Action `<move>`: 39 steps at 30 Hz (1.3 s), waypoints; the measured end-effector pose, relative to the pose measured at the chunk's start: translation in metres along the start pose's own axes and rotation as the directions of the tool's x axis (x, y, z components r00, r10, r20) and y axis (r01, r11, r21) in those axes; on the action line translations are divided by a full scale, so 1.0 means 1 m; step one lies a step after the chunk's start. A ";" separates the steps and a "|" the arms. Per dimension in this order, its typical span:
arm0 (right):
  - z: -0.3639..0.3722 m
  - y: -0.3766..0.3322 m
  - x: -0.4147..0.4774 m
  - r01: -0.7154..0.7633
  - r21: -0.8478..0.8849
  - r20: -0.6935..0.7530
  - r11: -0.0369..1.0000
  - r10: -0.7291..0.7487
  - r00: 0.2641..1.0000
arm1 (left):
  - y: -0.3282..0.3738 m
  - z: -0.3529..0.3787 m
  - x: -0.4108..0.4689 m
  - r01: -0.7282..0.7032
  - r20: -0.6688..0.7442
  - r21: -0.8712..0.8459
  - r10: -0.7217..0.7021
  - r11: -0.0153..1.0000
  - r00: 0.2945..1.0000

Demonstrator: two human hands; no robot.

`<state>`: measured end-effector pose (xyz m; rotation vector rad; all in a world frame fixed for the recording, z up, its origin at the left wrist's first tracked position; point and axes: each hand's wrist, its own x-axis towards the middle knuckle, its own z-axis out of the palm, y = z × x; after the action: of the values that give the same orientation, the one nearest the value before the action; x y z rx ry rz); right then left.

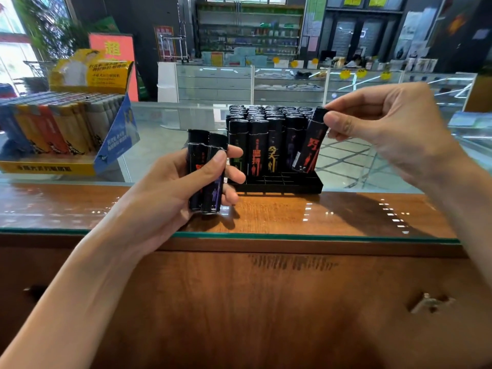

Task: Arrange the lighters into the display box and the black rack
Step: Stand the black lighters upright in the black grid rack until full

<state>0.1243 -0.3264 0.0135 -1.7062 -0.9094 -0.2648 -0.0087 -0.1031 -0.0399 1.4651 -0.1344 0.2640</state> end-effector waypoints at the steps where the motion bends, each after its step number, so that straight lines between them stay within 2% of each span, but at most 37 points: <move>1: -0.001 0.000 0.000 0.014 -0.035 -0.012 0.999 -0.015 1.000 | 0.000 0.000 0.000 0.004 -0.002 -0.002 -0.004 1.000 1.000; 5: -0.004 0.003 -0.001 0.059 -0.185 -0.021 0.981 -0.064 0.998 | -0.001 0.000 0.001 0.015 -0.012 -0.006 -0.015 1.000 1.000; 14: 0.008 0.008 -0.005 0.169 -0.376 -0.024 0.911 -0.192 0.981 | -0.002 0.000 0.000 -0.010 -0.006 0.038 0.010 0.999 1.000; 20: 0.011 0.014 -0.009 0.133 -0.313 -0.109 0.940 -0.174 0.979 | -0.002 -0.002 0.000 -0.013 0.017 0.046 0.012 0.999 1.000; 26: 0.013 0.014 -0.009 0.127 -0.319 -0.118 0.939 -0.172 0.978 | -0.002 -0.004 -0.001 0.011 0.095 0.006 -0.012 1.000 0.995; 31: 0.019 0.008 -0.015 0.184 -0.390 -0.187 0.902 -0.273 0.944 | 0.002 -0.003 -0.003 0.027 0.154 0.044 -0.034 0.999 0.987; 34: 0.032 -0.004 -0.020 0.227 -0.265 -0.125 0.937 -0.267 0.956 | 0.002 -0.003 -0.002 0.016 0.175 0.066 -0.028 0.998 0.984; 36: 0.044 -0.014 -0.025 0.189 -0.086 0.021 0.978 -0.188 0.982 | 0.002 -0.003 -0.001 0.009 0.193 0.072 -0.023 0.997 0.981; 39: 0.061 -0.022 -0.029 0.106 0.096 0.214 0.990 -0.125 0.969 | 0.002 -0.003 0.000 0.000 0.226 0.057 -0.013 0.998 0.974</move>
<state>0.0733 -0.2829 -0.0089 -1.6282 -1.1691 -0.1142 -0.0096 -0.1003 -0.0386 1.5496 -0.3085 0.0945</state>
